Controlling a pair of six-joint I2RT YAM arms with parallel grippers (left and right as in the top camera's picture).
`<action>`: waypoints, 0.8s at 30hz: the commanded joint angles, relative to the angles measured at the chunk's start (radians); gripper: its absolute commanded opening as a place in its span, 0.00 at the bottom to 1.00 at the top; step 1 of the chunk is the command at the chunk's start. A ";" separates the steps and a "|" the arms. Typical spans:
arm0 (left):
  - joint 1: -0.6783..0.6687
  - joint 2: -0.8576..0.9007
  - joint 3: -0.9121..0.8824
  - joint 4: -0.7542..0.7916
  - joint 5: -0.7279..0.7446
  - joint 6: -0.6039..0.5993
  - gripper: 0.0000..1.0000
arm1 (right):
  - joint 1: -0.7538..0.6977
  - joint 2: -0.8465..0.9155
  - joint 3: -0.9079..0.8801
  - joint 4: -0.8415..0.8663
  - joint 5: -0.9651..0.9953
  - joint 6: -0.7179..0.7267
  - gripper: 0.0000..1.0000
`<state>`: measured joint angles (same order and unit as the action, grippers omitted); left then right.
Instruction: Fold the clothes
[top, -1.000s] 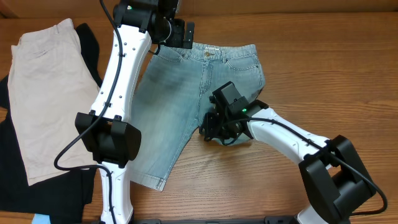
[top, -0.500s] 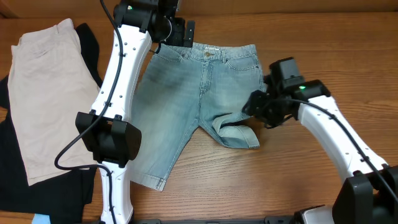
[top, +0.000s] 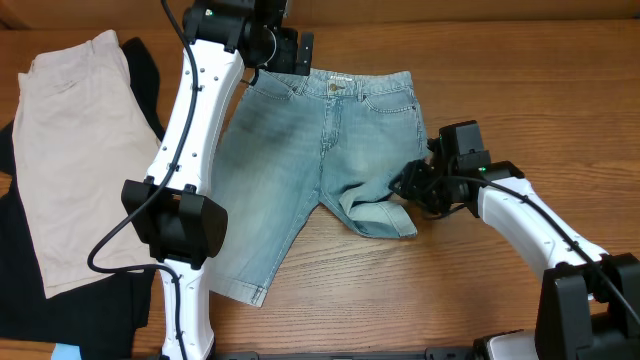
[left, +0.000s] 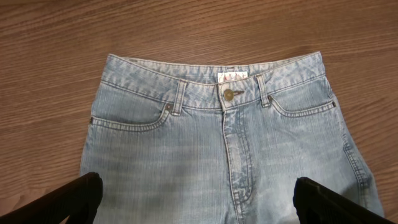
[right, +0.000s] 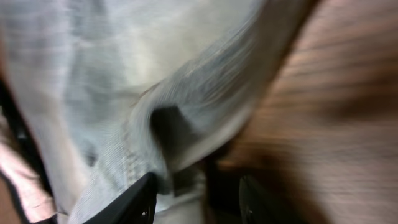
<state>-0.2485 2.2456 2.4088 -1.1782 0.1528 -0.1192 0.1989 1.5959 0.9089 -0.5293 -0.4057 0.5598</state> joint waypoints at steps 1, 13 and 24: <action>0.002 0.017 0.014 0.004 -0.007 0.030 1.00 | 0.042 0.000 -0.013 0.059 -0.067 0.025 0.47; 0.002 0.017 0.014 0.000 -0.007 0.030 1.00 | 0.115 0.010 -0.006 0.114 0.010 0.069 0.04; 0.002 0.017 0.014 0.000 -0.006 0.030 1.00 | -0.072 -0.188 0.228 -0.558 0.074 -0.140 0.04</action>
<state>-0.2485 2.2463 2.4088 -1.1793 0.1524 -0.1043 0.1528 1.4628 1.0424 -0.9844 -0.3813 0.5034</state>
